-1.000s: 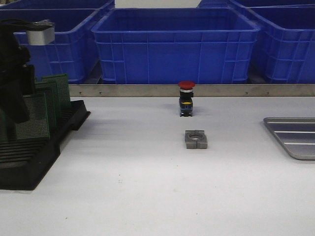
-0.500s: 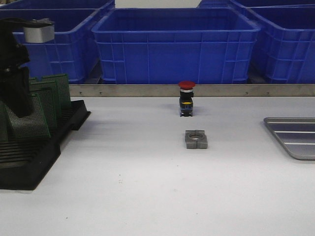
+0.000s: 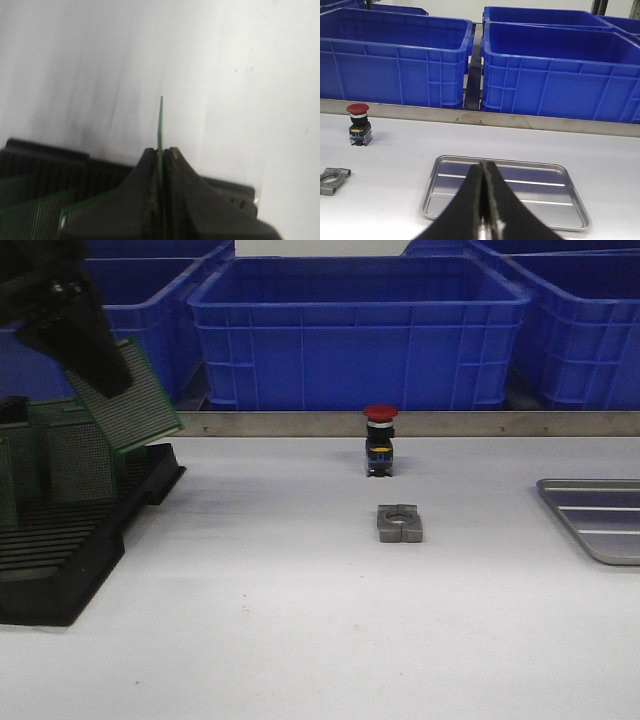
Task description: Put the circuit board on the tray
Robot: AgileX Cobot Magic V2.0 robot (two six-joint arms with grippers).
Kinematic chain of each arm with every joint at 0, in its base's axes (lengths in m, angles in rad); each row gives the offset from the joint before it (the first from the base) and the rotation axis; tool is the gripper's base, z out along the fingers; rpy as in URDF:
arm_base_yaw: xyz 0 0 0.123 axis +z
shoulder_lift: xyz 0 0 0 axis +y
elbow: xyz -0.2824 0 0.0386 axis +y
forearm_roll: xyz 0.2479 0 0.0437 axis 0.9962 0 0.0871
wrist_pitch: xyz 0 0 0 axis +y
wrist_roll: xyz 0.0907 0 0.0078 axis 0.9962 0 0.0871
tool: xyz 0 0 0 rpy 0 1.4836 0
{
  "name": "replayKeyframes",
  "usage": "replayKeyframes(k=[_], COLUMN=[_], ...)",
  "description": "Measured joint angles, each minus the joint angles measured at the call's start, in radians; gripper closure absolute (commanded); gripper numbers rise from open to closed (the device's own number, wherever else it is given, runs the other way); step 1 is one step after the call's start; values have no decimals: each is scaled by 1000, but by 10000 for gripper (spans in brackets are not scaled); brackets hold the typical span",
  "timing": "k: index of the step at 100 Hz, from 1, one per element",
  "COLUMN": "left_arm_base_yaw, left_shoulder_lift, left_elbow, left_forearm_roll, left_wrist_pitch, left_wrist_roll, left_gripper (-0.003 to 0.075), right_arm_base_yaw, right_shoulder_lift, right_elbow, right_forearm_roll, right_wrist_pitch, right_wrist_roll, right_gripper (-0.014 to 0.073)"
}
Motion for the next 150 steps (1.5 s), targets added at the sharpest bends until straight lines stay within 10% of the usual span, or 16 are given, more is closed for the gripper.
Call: replayKeyframes(k=[87, 150], left_arm_base_yaw=[-375, -375], left_shoulder_lift=[0, 0], left_elbow=[0, 0], left_forearm_roll=[-220, -220], left_wrist_pitch=[0, 0], left_wrist_roll=[0, 0], left_gripper=[741, 741], right_arm_base_yaw=[0, 0], right_shoulder_lift=[0, 474], right_elbow=[-4, -461], right_forearm_roll=[3, 152], right_wrist_pitch=[-17, 593], right_wrist_roll=[0, 0], right_gripper=[652, 652])
